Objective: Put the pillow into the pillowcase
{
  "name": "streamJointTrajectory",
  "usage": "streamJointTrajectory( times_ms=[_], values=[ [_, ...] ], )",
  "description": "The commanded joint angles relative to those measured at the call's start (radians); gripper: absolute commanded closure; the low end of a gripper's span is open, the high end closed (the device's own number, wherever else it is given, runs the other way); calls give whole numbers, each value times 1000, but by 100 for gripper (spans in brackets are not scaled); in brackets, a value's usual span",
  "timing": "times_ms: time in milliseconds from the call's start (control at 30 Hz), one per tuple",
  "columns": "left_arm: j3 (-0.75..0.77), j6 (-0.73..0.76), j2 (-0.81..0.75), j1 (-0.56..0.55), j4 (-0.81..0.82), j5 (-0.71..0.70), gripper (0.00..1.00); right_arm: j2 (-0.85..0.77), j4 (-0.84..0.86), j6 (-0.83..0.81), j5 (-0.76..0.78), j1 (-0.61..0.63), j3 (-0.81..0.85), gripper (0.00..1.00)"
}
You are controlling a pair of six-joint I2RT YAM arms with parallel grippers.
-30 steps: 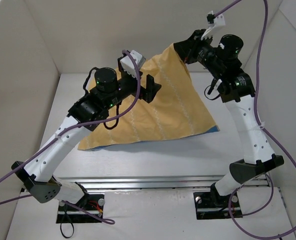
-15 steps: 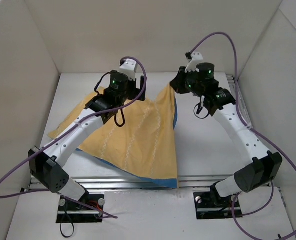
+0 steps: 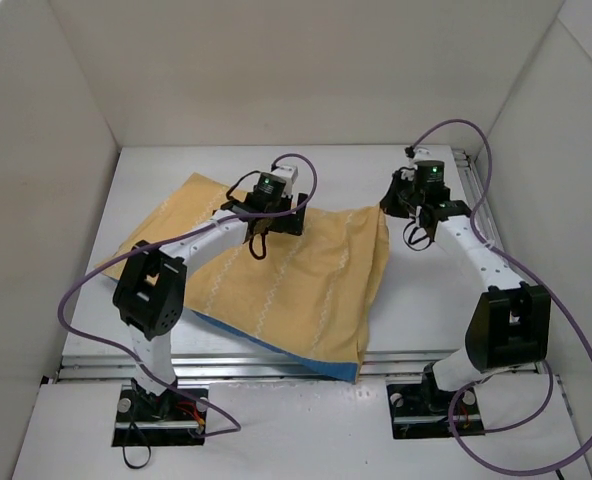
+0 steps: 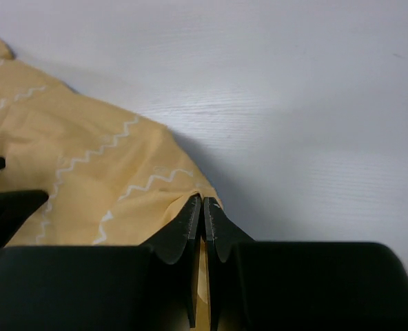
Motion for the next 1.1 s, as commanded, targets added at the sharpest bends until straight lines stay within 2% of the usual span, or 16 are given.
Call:
streamJointTrajectory(
  times_ms=[0,133,300,467,600,700,733,800,967,1067],
  values=[
    [57,-33,-18,-11,104,107,18,23,123,24,12,-71,24,100],
    [114,25,-9,-103,70,95,20,43,134,33,31,-143,3,100],
    [183,80,11,-184,6,-70,19,34,140,42,93,-162,-60,100],
    [220,97,45,-204,-5,-10,20,32,158,70,55,-203,-123,100],
    [264,96,98,-238,-16,43,20,-18,169,91,18,-203,-172,82],
    [291,93,143,-250,-19,77,20,-89,164,102,32,-203,-224,54],
    [292,91,167,-250,0,96,21,-110,164,108,35,-205,-255,42],
    [315,85,206,-250,1,107,21,-188,164,128,32,-205,-295,33],
    [424,59,330,-204,-54,58,22,-360,140,136,-37,-174,-414,32],
    [404,34,332,-160,-57,-15,23,-367,137,145,7,-107,-476,33]
  ],
)
